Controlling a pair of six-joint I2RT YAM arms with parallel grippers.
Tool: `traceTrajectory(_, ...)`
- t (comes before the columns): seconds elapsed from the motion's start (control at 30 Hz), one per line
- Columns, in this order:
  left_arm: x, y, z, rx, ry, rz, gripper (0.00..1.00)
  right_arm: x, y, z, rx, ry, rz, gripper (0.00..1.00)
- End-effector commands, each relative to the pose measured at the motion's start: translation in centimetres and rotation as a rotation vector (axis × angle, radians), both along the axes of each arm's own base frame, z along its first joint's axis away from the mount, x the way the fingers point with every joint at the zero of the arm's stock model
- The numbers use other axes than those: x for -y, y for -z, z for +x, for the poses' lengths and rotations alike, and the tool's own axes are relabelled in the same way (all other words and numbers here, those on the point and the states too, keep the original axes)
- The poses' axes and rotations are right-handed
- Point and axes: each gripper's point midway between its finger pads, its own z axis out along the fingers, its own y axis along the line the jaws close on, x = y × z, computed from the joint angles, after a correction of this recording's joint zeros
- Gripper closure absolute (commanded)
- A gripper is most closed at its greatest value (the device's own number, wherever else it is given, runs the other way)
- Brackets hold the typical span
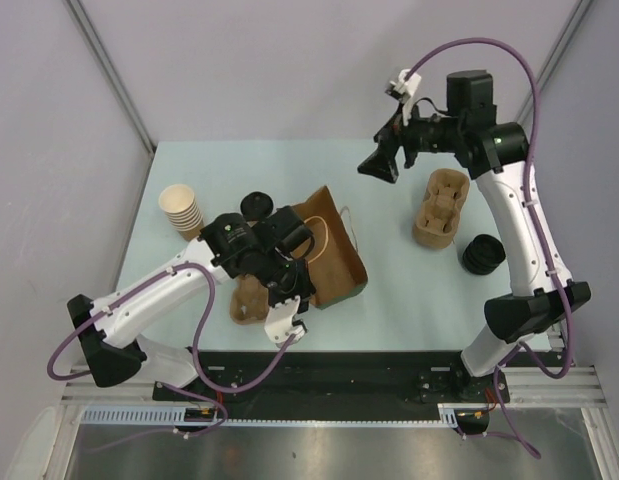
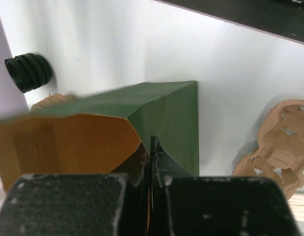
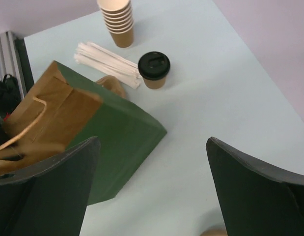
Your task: Pack the takeout coffee
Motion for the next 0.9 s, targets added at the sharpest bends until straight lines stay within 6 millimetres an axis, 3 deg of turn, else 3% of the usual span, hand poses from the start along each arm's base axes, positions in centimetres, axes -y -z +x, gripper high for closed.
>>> traceTrajectory(0.0, -0.6, 0.1, -2.6, 0.164, 0.443, -0.003, 0.99, -1.8, -1.2, -0.2, 0.192, -0.092, -0.078, 0.06)
traceTrajectory(0.13, -0.2, 0.2, -2.7, 0.178, 0.483, -0.004, 0.98, -3.3, -2.6, -0.8, 0.255, -0.156, -0.085, 0.10)
traceTrajectory(0.4, 0.5, 0.3, -2.8, 0.173, 0.514, -0.009, 0.97, -6.3, 2.1, -3.0, 0.294, -0.341, -0.256, 0.18)
traceTrajectory(0.67, 0.4, 0.8, -2.8, 0.177, 0.530, 0.001, 0.96, -8.0, 4.6, -4.0, 0.327, -0.434, -0.346, 0.19)
traceTrajectory(0.87, 0.5, 1.1, -2.7, 0.188, 0.545, 0.005, 0.95, -9.0, 6.8, -4.2, 0.346, -0.490, -0.428, 0.30)
